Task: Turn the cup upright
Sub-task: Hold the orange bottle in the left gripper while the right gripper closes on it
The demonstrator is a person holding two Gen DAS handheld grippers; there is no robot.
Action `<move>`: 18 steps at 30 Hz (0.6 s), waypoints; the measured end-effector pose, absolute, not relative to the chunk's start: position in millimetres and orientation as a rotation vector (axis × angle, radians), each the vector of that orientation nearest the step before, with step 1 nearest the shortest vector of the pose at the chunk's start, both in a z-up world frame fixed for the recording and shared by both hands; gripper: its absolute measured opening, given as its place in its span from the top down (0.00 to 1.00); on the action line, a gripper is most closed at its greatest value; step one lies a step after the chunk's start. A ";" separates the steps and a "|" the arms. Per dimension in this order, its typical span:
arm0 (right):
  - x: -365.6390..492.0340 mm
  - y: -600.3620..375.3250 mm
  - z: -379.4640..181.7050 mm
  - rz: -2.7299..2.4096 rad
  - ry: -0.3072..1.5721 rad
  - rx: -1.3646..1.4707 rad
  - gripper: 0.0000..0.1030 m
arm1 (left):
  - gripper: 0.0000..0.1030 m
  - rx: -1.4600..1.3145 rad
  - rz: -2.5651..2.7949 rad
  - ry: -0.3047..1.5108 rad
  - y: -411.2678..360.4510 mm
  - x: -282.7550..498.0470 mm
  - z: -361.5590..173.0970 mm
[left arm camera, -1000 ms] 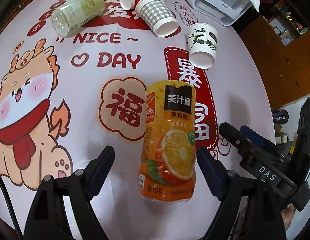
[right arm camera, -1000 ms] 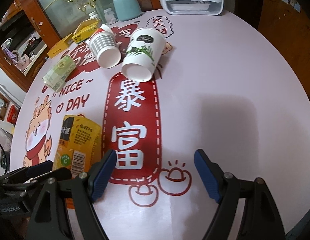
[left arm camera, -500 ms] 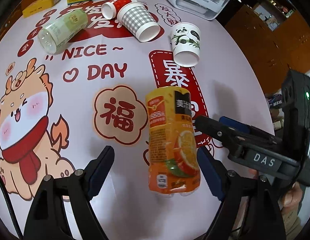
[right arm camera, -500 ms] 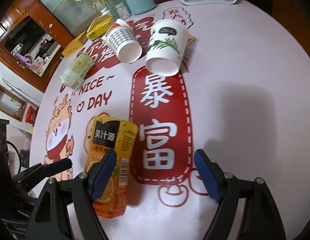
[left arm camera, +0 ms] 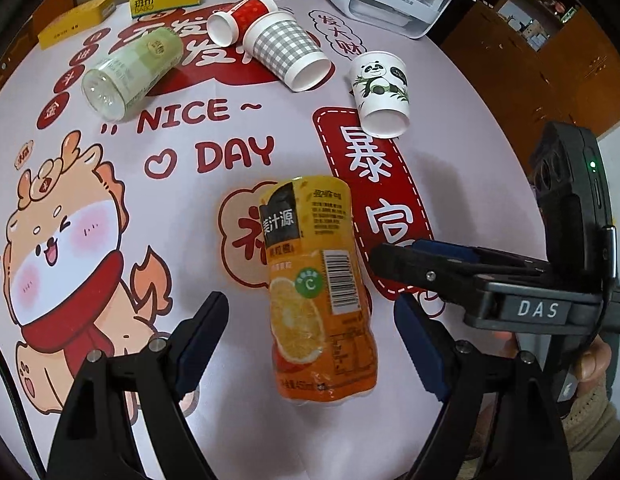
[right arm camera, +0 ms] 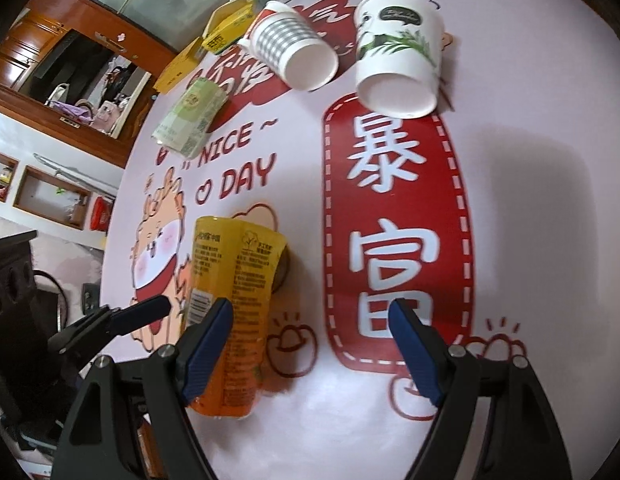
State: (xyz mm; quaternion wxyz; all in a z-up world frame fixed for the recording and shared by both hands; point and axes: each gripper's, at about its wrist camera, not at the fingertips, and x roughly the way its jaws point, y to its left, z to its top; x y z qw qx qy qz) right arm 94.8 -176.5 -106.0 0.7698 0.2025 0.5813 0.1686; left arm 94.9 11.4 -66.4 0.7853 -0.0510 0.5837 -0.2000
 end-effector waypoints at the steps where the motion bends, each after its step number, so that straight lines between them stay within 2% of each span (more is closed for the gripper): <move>1: 94.9 -176.4 -105.7 0.372 1.261 0.444 0.22 | 0.19 -0.112 -0.435 1.259 12.4 94.5 -66.7; 18: 107.8 -155.4 -111.2 0.474 1.305 0.517 0.22 | 0.19 -0.082 -0.523 1.265 8.4 93.1 -67.1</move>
